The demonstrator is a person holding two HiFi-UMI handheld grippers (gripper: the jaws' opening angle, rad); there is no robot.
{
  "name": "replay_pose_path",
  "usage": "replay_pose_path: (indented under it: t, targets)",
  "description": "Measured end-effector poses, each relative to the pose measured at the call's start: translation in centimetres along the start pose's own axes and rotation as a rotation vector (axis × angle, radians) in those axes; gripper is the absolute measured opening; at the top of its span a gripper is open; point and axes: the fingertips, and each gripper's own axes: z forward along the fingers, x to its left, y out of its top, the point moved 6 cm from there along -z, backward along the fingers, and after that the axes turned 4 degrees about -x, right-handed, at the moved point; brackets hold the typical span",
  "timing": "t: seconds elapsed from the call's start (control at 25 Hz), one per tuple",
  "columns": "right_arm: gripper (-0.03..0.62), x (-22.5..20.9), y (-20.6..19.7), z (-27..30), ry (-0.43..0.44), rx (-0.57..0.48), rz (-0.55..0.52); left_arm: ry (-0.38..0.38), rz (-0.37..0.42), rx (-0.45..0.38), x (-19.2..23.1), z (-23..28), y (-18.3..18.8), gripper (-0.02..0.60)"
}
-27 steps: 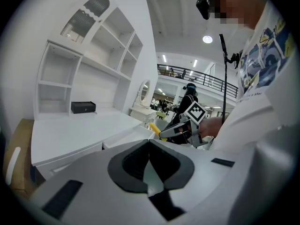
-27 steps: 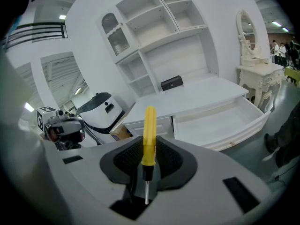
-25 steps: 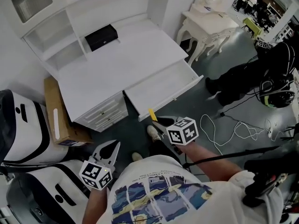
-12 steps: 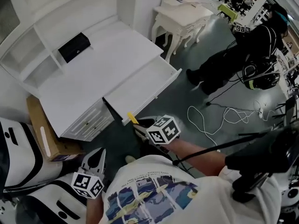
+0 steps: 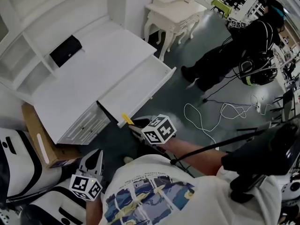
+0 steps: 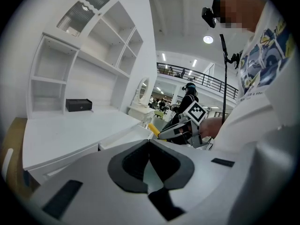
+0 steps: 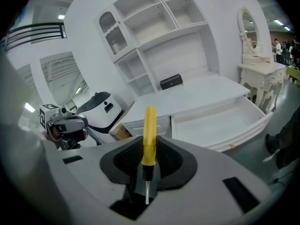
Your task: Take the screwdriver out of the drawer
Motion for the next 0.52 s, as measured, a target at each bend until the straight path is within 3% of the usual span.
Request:
replay_pose_path:
  t: [0.52]
  targets:
    - [0.103,-2.2,1.8,0.3,-0.009,-0.022,0.011,-0.028,0.027,-0.003,0.8,2.5,1.9,0.014]
